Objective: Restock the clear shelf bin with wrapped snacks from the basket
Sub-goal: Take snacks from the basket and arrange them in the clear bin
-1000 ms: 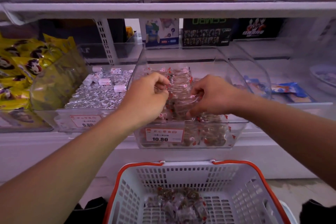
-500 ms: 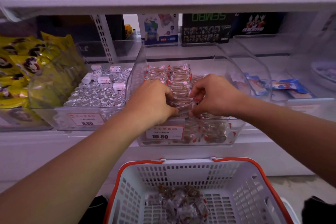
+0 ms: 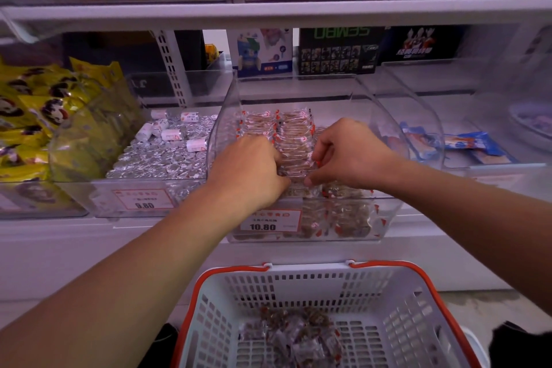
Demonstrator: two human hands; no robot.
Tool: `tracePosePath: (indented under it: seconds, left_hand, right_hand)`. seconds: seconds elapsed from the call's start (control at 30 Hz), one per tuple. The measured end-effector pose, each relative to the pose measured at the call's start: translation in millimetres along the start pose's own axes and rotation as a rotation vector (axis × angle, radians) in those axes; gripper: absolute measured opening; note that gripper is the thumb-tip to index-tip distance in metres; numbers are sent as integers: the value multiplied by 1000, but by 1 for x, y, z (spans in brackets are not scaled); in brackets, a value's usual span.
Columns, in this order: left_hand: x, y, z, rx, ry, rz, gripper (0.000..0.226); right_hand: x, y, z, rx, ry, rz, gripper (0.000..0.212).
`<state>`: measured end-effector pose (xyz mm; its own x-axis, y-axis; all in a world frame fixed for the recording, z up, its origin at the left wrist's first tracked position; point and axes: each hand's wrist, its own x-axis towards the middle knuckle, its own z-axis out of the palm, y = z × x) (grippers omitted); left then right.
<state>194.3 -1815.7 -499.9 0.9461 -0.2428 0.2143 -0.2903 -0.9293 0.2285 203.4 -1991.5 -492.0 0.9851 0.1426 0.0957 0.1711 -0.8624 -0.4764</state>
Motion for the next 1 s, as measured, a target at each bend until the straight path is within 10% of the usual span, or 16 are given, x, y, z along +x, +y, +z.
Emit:
tracePosePath:
  seconds: [0.2,0.3,0.37,0.43,0.53,0.63,0.8,1.0]
  left_hand:
    - [-15,2,-11,-96,137,77,18]
    - [-40,2,-16,-5,436,463,19]
    - [-64,5,-5,29,464,711,23]
    - [-89,6,29,115,136,752,25]
    - [-129,-5,102,308,-627,485,28]
    - [-177,-29,178,237,-1116,181,38]
    - [-259,-51,282,-44,-1324,-396,92]
    - [-269,-54,340,-193,-1179,-727,133]
  right_hand:
    - [-19,-10,-14,-192,102,-142,34]
    - [-57,-3,-22,-73,346,-475,10]
    - [-88,8,-9,-33,233,-670,8]
    - [-117,26,28,-66,-172,-670,8]
    - [-153,70,107,-288,-924,-325,28]
    - [-191,131,184,-368,-1268,130,67]
    - [-250,193,264,-94,-1092,640,106]
    - [-253,196,333,52,-845,908,142]
